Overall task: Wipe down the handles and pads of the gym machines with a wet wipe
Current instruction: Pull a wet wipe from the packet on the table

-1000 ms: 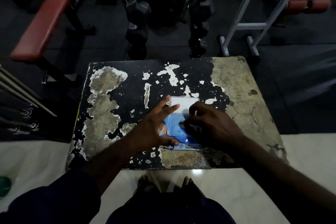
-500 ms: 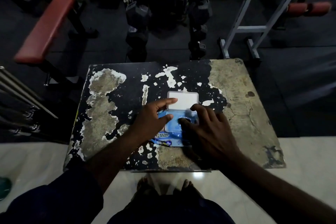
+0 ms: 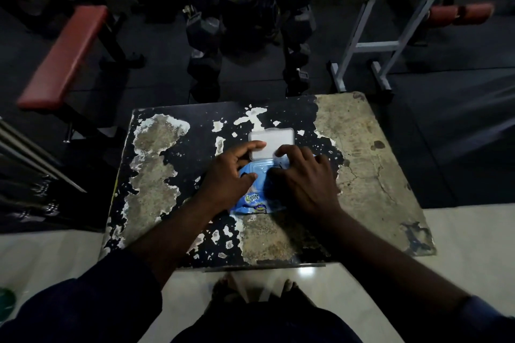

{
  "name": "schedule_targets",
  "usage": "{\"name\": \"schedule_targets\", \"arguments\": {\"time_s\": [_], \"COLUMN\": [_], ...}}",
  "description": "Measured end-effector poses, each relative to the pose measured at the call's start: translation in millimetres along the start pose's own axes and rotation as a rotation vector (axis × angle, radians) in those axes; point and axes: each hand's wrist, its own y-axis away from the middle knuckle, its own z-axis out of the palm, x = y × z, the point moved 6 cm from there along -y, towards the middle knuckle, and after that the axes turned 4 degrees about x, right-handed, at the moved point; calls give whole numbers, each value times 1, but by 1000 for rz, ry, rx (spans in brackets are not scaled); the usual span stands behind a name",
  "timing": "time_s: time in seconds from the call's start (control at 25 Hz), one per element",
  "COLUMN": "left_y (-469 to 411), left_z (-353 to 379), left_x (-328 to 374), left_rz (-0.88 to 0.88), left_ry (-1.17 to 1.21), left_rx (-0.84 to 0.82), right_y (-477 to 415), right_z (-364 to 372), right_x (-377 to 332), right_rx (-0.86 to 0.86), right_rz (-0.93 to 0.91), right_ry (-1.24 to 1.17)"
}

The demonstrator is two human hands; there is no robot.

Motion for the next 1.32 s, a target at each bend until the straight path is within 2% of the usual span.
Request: {"name": "schedule_targets", "arguments": {"time_s": [0.36,0.48,0.56,0.64,0.8,0.88,1.0,1.08,1.24,1.32], "left_y": [-7,-8,-7,-6,-2,-2,-9,-11,-12,-13], "left_z": [-8,-9,-9,-9,-6,-3,-4,-6,-7,-8], "left_x": [0,0,-3,-7,-7,-4,0,2,6,6], "left_rz": [14,29,16,5,-17,-31,-23,-9,7,13], "left_ry": [-8,-37,-39,-28,34,68,68,74,73,70], "left_rx": [-14,-24,-13,7,36,23,-1,-15,-30,-38], "right_y": [-14,-12,-7,-1,16,23,14,4,-4,-3], "right_z": [11,10,8,4,7,23,37,34,27,28], "right_x": [-15,-8,3,11,2,-5,4,7,15,16], "right_rx": [159,165,106,13,-69,-150,-258,-208,1,25], "right_rz": [-148,-54,-34,-11,182,255,363,413,573,604], "right_ry": [96,-2,-49,-28,86,-1,-264,-383,-574,-602]}}
